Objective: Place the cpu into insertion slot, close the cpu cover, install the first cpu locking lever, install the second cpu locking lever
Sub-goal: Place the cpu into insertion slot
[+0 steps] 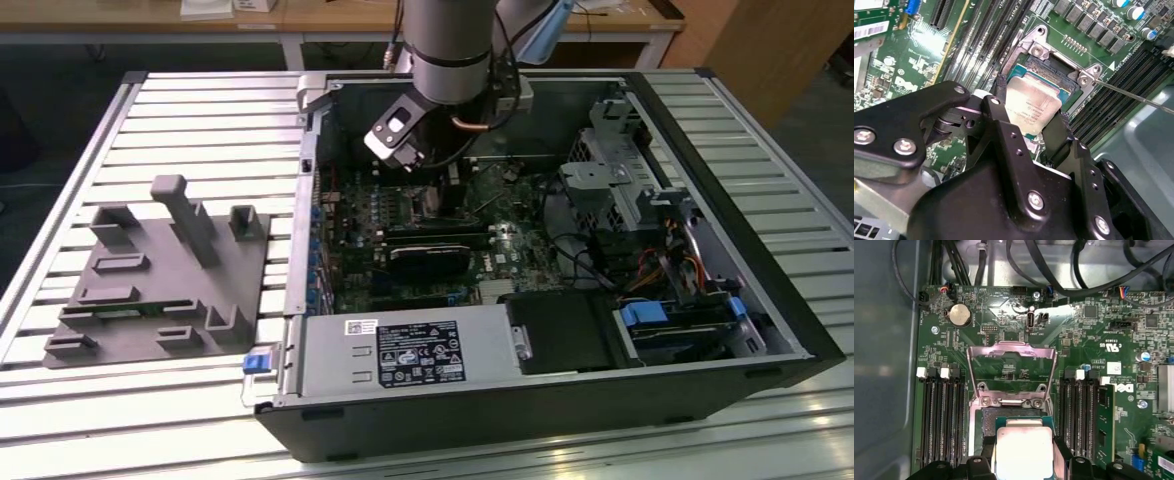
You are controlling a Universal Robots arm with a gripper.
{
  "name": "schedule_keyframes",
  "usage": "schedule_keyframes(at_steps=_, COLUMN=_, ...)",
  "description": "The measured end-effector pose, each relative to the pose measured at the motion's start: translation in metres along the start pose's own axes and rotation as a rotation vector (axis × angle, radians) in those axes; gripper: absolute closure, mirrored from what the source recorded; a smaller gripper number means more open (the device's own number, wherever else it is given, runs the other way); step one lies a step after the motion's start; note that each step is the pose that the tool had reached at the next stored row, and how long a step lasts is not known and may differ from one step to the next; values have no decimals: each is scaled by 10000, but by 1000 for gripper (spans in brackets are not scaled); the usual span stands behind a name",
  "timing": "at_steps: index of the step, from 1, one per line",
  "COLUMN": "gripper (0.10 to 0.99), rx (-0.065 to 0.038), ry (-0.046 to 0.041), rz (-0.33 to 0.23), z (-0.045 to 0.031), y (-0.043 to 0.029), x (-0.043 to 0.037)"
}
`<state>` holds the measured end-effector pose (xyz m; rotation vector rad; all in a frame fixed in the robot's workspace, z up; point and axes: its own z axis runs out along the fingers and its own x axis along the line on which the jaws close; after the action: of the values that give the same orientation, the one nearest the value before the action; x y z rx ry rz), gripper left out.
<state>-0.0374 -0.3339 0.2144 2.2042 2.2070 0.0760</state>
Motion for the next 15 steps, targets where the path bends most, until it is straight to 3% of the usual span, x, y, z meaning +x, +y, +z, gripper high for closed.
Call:
schedule_keyframes(at_steps=5, gripper=549, rx=-2, ry=56, rz=69, z=61, y=-2, x=0)
schedule_keyframes(at_steps=15, gripper=549, rx=-7, ry=46, rz=346, z=128, y=-6, x=68)
